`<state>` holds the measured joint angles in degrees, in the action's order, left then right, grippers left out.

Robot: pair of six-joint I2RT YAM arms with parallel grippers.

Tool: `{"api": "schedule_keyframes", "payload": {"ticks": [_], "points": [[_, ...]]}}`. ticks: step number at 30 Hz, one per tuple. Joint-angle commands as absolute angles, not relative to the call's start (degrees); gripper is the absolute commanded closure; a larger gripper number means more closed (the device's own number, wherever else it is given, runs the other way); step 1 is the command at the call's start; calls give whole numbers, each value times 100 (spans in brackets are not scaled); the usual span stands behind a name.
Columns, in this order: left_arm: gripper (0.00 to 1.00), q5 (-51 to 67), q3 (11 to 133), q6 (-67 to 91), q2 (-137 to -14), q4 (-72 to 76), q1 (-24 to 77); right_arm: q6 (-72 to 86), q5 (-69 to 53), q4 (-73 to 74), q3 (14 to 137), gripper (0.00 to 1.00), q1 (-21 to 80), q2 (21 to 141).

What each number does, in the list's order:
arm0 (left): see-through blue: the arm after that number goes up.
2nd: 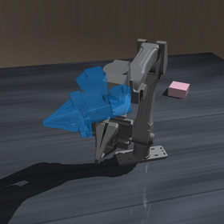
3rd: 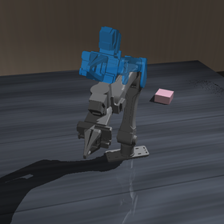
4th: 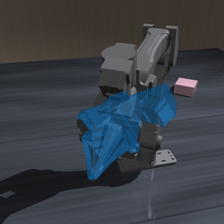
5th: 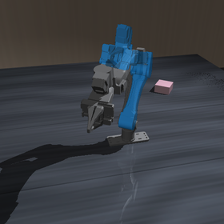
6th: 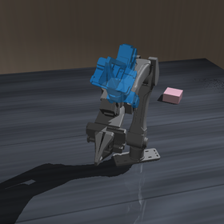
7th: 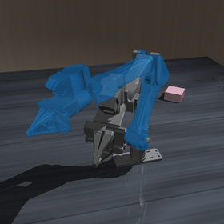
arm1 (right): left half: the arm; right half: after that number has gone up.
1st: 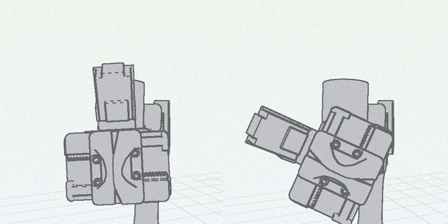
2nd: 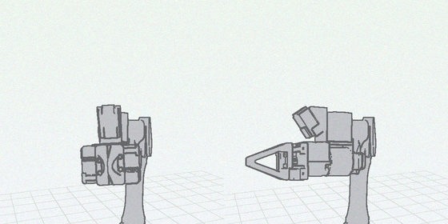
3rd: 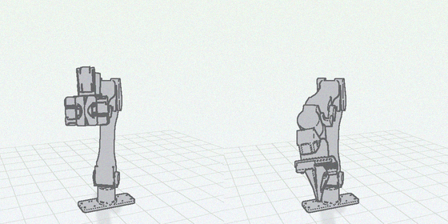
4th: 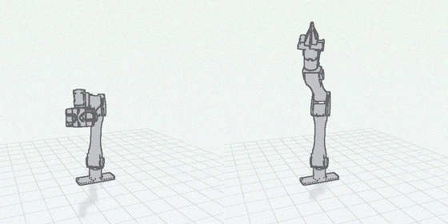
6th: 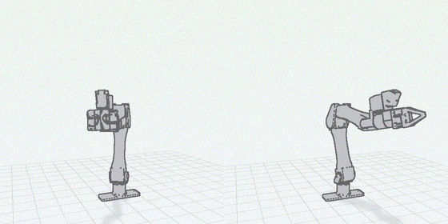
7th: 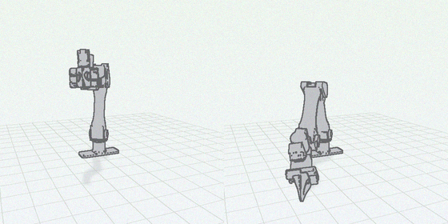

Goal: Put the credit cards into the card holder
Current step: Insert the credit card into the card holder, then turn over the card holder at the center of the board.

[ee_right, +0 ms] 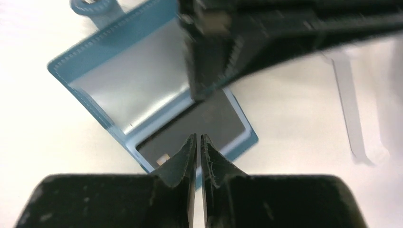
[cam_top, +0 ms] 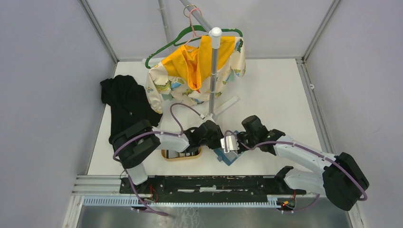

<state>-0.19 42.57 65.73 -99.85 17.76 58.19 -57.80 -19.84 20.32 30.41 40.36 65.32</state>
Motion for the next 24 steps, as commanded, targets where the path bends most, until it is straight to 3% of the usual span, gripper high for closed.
{"api": "schedule_keyframes", "payload": {"ticks": [1,3,6,8,12,17,19,21,23,24], "points": [[69,-126,4548,5530,-9548,1543,5804,-5865,-2799,2240,3331,87,3331,5970],[69,-189,4453,5163,-9312,1715,5853,-5772,-3135,2173,3310,81,2963,5724],[70,-211,4163,4597,-8936,2118,5975,-5591,-3982,2066,3238,59,2383,5462],[70,-230,3925,4295,-8653,2458,6086,-5481,-4749,2110,3233,49,2021,5461],[72,-511,3404,3756,-8008,3038,6293,-5233,-5574,2370,3407,46,1415,5693],[73,-1181,2469,3260,-6800,3791,6349,-4876,-5507,2273,3409,45,915,5742],[71,-1438,2131,3196,-6352,4048,6349,-4755,-5350,2141,3385,38,727,5653],[50,-1746,1906,3248,-6001,4094,6354,-4678,-5308,2144,3451,23,491,5617],[18,-2100,1814,3431,-5798,3857,6342,-4680,-5407,2379,3673,2,267,5693],[6,-2149,1803,3490,-5754,3726,6347,-4586,-5450,2456,3777,2,164,5781]]}}
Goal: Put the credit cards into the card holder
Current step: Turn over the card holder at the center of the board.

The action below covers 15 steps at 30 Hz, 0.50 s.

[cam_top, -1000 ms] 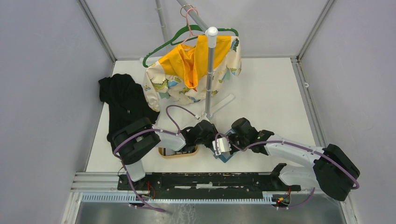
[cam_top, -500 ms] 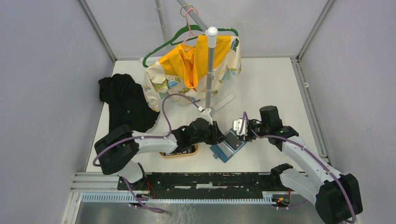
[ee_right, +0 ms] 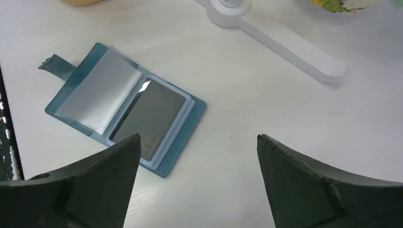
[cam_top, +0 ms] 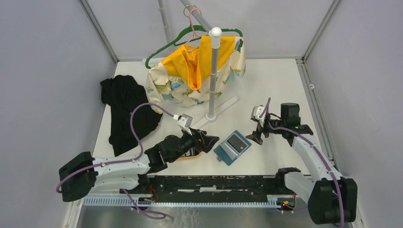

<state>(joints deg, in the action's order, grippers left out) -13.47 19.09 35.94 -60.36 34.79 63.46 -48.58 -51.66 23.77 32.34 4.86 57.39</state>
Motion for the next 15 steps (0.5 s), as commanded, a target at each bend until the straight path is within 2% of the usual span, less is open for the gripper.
{"api": "schedule_keyframes", "payload": {"ticks": [1,5,9,12,15], "points": [[1,-2093,1794,3511,-5746,3692,6336,-4485,-5533,2508,3816,2,95,5908],[1,-1381,1802,3522,-5968,3856,6340,-5389,-5981,3700,4202,2,31,6527],[17,-558,2008,3757,-6527,4043,6443,-4274,-5764,2664,3670,2,35,6226],[26,-807,2306,3758,-7064,3993,6810,-3559,-6103,1995,3241,2,35,6223],[36,-1152,2809,3603,-7676,3796,7140,-3552,-6056,2335,3411,2,133,6784]]}}
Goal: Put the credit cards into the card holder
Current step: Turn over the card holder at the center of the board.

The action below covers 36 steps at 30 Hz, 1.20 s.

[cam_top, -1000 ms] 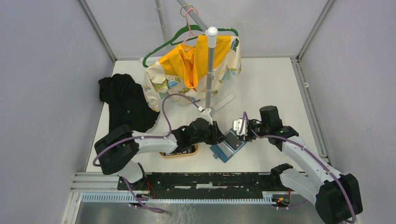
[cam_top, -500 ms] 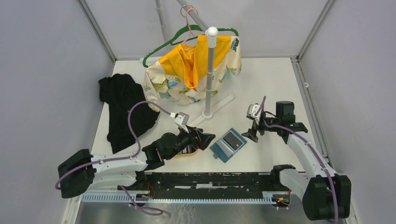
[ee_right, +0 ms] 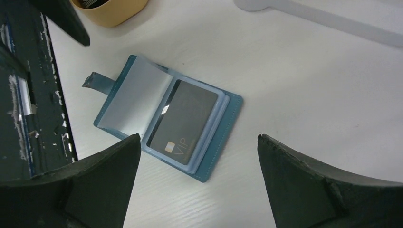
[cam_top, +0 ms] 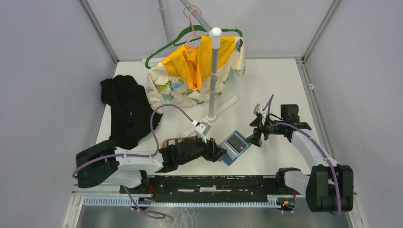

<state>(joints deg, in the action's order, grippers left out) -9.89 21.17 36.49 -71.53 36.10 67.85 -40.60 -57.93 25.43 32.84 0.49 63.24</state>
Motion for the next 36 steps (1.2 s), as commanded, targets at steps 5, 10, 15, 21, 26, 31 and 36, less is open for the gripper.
{"api": "schedule_keyframes", "payload": {"ticks": [5,10,15,21,26,31,36], "points": [[48,-1504,3589,3550,-8628,3387,7346,-3441,-5818,2680,3631,7,239,7581],[64,-1732,3985,3832,-9409,2984,7346,-2960,-5427,2435,3616,16,438,7770],[69,-1904,4046,3990,-9627,2806,7355,-2778,-5309,2382,3642,25,495,7907],[77,-2064,4237,4026,-9858,2496,7354,-2687,-5326,2372,3665,39,549,8081],[80,-2174,4342,4110,-10062,2327,7360,-2647,-5335,2382,3672,45,604,8159],[82,-2316,4461,4122,-10178,2114,7361,-2595,-5295,2403,3699,50,645,8284],[83,-2346,4516,4131,-10276,2053,7356,-2534,-5248,2401,3709,51,662,8357]]}}
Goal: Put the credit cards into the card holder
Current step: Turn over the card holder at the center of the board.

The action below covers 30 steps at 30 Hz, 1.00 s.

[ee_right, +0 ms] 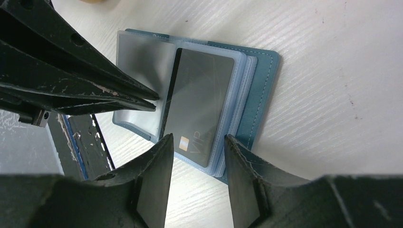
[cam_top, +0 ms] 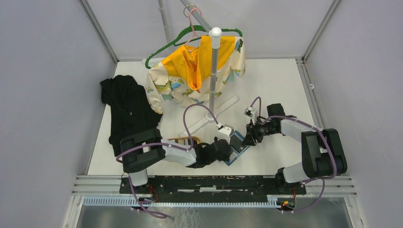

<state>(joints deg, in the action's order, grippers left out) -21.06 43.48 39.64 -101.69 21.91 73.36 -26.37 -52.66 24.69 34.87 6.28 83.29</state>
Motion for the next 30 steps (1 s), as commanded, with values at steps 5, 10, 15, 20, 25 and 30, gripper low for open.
{"api": "schedule_keyframes", "payload": {"ticks": [5,10,15,20,25,30], "points": [[84,-2436,4526,4130,-10316,1996,7356,-2428,-5232,2399,3704,52,682,8411],[84,-2477,4593,4097,-10349,1928,7352,-2356,-5423,2416,3711,54,680,8463],[84,-2504,4670,4065,-10409,1859,7352,-2303,-5660,2434,3717,55,680,8482],[84,-2522,4745,4044,-10456,1805,7356,-2276,-6060,2462,3727,57,683,8465],[85,-2553,4775,4041,-10477,1775,7355,-2285,-6276,2538,3744,58,683,8519],[85,-2566,4781,4050,-10483,1767,7347,-2285,-6478,2549,3749,58,680,8490]]}}
